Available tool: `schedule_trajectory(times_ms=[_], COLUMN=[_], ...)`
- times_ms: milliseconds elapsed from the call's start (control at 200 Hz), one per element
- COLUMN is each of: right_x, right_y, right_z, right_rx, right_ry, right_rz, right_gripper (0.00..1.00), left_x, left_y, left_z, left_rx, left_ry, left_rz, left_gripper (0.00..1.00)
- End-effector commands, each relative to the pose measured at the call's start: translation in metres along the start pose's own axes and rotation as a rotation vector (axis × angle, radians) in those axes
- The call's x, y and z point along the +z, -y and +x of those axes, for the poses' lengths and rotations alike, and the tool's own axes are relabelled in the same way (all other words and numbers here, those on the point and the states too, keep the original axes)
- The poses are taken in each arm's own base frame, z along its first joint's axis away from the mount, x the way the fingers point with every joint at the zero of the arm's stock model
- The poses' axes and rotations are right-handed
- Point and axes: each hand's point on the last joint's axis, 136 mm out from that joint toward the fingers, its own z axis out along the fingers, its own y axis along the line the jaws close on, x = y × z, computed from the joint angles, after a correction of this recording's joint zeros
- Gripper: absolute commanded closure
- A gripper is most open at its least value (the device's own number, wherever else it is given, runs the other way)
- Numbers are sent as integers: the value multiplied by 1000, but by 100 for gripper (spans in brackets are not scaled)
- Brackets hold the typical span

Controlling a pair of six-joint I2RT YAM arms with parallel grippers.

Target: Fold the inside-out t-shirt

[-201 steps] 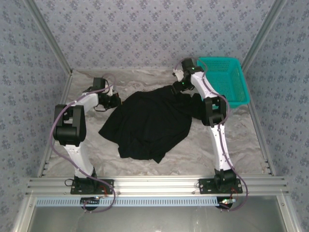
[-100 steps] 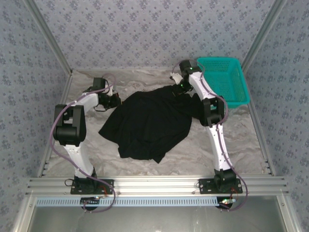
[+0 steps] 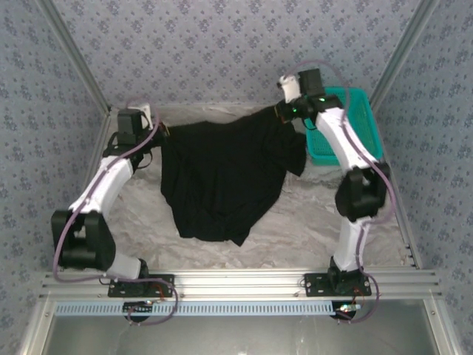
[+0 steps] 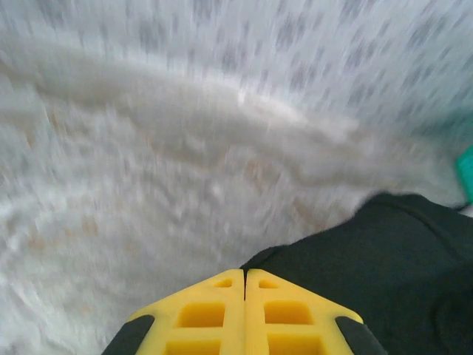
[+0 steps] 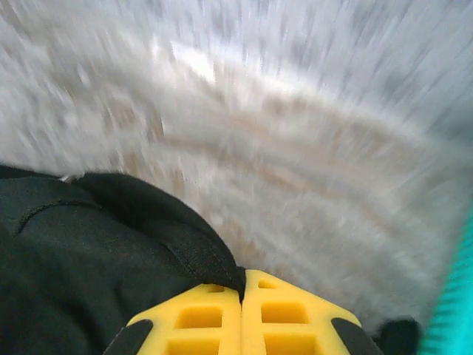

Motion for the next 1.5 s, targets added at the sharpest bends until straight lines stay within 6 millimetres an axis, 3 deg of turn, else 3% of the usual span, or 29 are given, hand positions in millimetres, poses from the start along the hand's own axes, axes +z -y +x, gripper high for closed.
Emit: schedule_trajectory(times_ms=[0, 130, 225, 240, 255, 420, 535, 605, 699, 834, 889, 989, 1109, 1169, 1219, 1299, 1309, 1314, 1339, 1379, 1404, 1419, 1444, 1479, 1484, 1489, 1494], right_x=[-85, -177, -240, -258, -262, -376, -436, -462, -483, -496, -488, -452, -388, -352, -313, -233, -233, -219, -199, -145, -125, -98, -76, -30, -15, -15, -2], right_y=[-4, -34, -63, -71, -73, -111, -119, -114, -105, -93, -92, -84, -63, -41, -21, 7, 7, 9, 14, 26, 29, 33, 37, 44, 46, 46, 49], right_z=[-65, -92, -105, -108, -109, -118, -116, -114, -113, -120, -125, -140, -158, -163, -164, -158, -159, -156, -155, -146, -143, -137, -131, -115, -109, -109, -103], right_rx=[-16, -62, -123, -133, -134, -136, -110, -88, -82, -114, -145, -182, -208, -179, -157, -138, -140, -141, -142, -140, -143, -142, -140, -141, -143, -143, -149], right_ry=[302, 487, 600, 632, 639, 834, 948, 992, 1024, 1030, 1007, 932, 816, 763, 709, 611, 617, 593, 584, 522, 503, 472, 442, 376, 353, 353, 330], right_rz=[109, 139, 149, 144, 142, 92, 62, 80, 134, 239, 268, 348, 442, 459, 457, 445, 443, 435, 428, 426, 416, 411, 411, 398, 393, 393, 394], right_gripper=[100, 100, 100, 100, 100, 100, 100, 100, 100, 100, 100, 100, 100, 100, 100, 100, 100, 100, 100, 100, 100, 100, 99, 95, 94, 94, 91], left_x=[-51, -120, -184, -195, -205, -315, -375, -399, -413, -404, -391, -355, -282, -240, -203, -139, -130, -125, -105, -70, -48, -35, -13, 17, 21, 26, 31], left_y=[16, 39, 64, 69, 72, 110, 124, 128, 129, 132, 132, 126, 111, 101, 90, 71, 68, 66, 59, 45, 37, 32, 25, 12, 10, 8, 6], left_z=[-59, -97, -122, -124, -127, -149, -159, -165, -175, -191, -197, -207, -214, -212, -208, -193, -190, -188, -181, -168, -158, -152, -142, -128, -126, -123, -121], left_rx=[30, 77, 117, 123, 128, 181, 200, 216, 235, 262, 271, 284, 302, 309, 309, 300, 299, 299, 294, 284, 277, 275, 271, 264, 263, 262, 262], left_ry=[242, 410, 542, 562, 582, 749, 830, 865, 878, 854, 833, 782, 679, 622, 578, 489, 477, 468, 442, 395, 366, 346, 317, 279, 275, 266, 261], left_rz=[-7, 18, 69, 80, 88, 194, 241, 242, 209, 172, 147, 87, -15, -58, -92, -127, -131, -133, -142, -161, -168, -172, -175, -191, -193, -198, -199], left_gripper=[100, 100, 100, 100, 100, 100, 100, 100, 100, 100, 100, 100, 100, 100, 100, 100, 100, 100, 100, 100, 100, 100, 100, 98, 97, 96, 95])
